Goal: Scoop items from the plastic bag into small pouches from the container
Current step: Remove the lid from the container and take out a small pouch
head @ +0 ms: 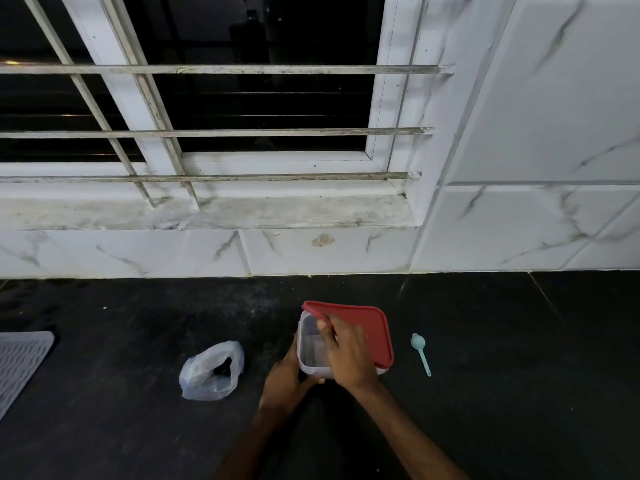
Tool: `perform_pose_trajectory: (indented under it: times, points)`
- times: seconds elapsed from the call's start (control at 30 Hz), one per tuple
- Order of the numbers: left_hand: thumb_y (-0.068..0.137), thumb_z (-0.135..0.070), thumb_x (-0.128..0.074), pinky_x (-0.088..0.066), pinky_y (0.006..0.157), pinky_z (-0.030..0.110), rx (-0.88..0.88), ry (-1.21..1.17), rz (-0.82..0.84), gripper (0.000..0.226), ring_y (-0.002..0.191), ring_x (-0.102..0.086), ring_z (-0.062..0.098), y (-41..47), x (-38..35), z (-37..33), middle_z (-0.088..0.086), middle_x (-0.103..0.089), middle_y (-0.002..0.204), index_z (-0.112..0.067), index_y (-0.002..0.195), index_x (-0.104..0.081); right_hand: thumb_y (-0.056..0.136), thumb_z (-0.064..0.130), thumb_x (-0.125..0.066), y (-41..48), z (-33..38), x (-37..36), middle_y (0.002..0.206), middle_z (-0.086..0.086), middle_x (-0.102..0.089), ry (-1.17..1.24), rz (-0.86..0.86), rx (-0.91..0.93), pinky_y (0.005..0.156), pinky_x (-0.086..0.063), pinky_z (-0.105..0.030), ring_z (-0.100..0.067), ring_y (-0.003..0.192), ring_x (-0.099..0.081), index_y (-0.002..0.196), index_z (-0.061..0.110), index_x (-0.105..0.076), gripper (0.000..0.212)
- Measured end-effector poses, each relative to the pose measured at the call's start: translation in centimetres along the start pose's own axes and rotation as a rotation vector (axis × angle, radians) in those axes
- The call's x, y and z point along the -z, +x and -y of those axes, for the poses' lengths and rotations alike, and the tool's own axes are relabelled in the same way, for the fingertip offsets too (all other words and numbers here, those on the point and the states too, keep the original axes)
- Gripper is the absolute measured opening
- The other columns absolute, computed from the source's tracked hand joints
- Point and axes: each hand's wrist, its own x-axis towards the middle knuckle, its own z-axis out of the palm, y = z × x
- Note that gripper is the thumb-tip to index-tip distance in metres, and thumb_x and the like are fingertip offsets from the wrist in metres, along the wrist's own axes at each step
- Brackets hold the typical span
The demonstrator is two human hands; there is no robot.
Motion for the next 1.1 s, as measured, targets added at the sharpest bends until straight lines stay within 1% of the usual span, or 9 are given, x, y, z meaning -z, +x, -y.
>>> perform_pose_trajectory:
  times: [0.07,0.2,0.33,0.53,0.63,0.77,0.87,0.97,1.1]
  points:
    - [0.078,-0.051,-0.073,-0.039,0.096,0.013,-0.010,-0.014,0.021,0.087,0.125,-0.050,-0.002,-0.2,0.4,-0.1,-0.015,-0.052,0.141,-0.045,0.149,-0.023,0.102,0.040,-0.043,0.6,0.4,1.0,0.094,0.003,-0.073,0.057,-0.043,-0.021,0.078,-0.052,-0.032,-0.011,0.082,-0.066,0.114,0.025,-0.069,0.033]
    - [0.076,-0.049,-0.074,-0.038,0.094,0.005,-0.005,-0.035,0.029,0.083,0.122,-0.049,-0.010,-0.5,0.5,0.2,-0.021,-0.053,0.136,-0.051,0.143,-0.026,0.102,0.040,-0.040,1.3,1.1,3.2,0.084,0.008,-0.070,-0.023,-0.106,0.055,0.060,-0.045,-0.010,-0.002,0.070,-0.060,0.114,0.025,-0.066,0.033]
    - [0.080,-0.035,-0.078,-0.036,0.087,-0.002,0.003,-0.060,0.036,0.069,0.113,-0.046,-0.024,-0.8,0.5,-0.1,-0.027,-0.053,0.127,-0.052,0.131,-0.035,0.101,0.041,-0.037,2.8,1.8,4.9,0.074,0.008,-0.061,0.044,-0.242,0.051,0.053,-0.044,-0.011,0.000,0.060,-0.057,0.118,0.018,-0.062,0.039]
    - [0.073,-0.043,-0.078,-0.033,0.098,0.001,-0.032,0.059,0.148,0.098,0.124,-0.039,-0.019,-1.6,1.7,0.7,-0.043,-0.036,0.133,-0.055,0.143,-0.010,0.104,0.035,-0.037,5.8,0.3,9.0,0.080,-0.001,-0.058,0.308,-0.534,-0.103,0.056,-0.040,-0.017,-0.009,0.064,-0.054,0.094,0.011,-0.060,0.034]
    - [0.082,-0.056,-0.069,-0.033,0.110,0.015,-0.047,0.003,0.192,0.098,0.136,-0.033,-0.011,-1.6,3.6,-0.2,-0.033,-0.028,0.150,-0.045,0.152,-0.002,0.105,0.027,-0.036,7.4,-1.7,11.3,0.090,-0.009,-0.051,0.348,-0.706,-0.228,0.064,-0.030,-0.020,-0.017,0.075,-0.046,0.085,0.010,-0.054,0.032]
    - [0.078,-0.078,-0.052,-0.023,0.117,0.028,-0.047,0.079,0.153,0.103,0.143,-0.020,0.001,-0.6,6.3,-0.9,-0.022,-0.013,0.154,-0.034,0.155,0.000,0.105,0.035,-0.031,9.7,-5.4,13.0,0.091,-0.006,-0.057,0.639,-0.862,-0.482,0.073,-0.040,-0.029,-0.019,0.079,-0.052,0.097,0.008,-0.059,0.040]
    - [0.089,-0.059,-0.054,-0.022,0.116,0.026,-0.105,0.174,0.108,0.088,0.142,-0.018,-0.001,0.2,6.9,-2.4,-0.021,-0.013,0.154,-0.030,0.156,-0.004,0.103,0.034,-0.033,10.9,-9.4,11.8,0.104,-0.006,-0.061,0.741,-0.812,-0.689,0.085,-0.050,-0.036,-0.026,0.093,-0.059,0.116,0.006,-0.063,0.043]
    - [0.094,-0.055,-0.048,-0.017,0.118,0.026,-0.140,0.252,0.094,0.081,0.142,-0.009,-0.003,0.9,5.9,-3.7,-0.022,-0.004,0.155,-0.032,0.155,-0.001,0.098,0.034,-0.031,11.7,-13.0,9.3,0.109,-0.015,-0.067,0.708,-0.678,-0.835,0.087,-0.055,-0.050,-0.035,0.095,-0.064,0.109,0.006,-0.066,0.046]
    - [0.087,-0.072,-0.023,0.000,0.118,0.022,-0.189,0.419,0.129,0.082,0.146,0.008,-0.001,1.4,3.8,-3.9,-0.019,0.012,0.157,-0.033,0.150,0.012,0.104,0.025,-0.036,11.2,-14.7,8.4,0.099,-0.016,-0.059,0.851,-0.595,-1.021,0.055,-0.053,-0.037,-0.031,0.079,-0.059,0.113,0.001,-0.062,0.036]
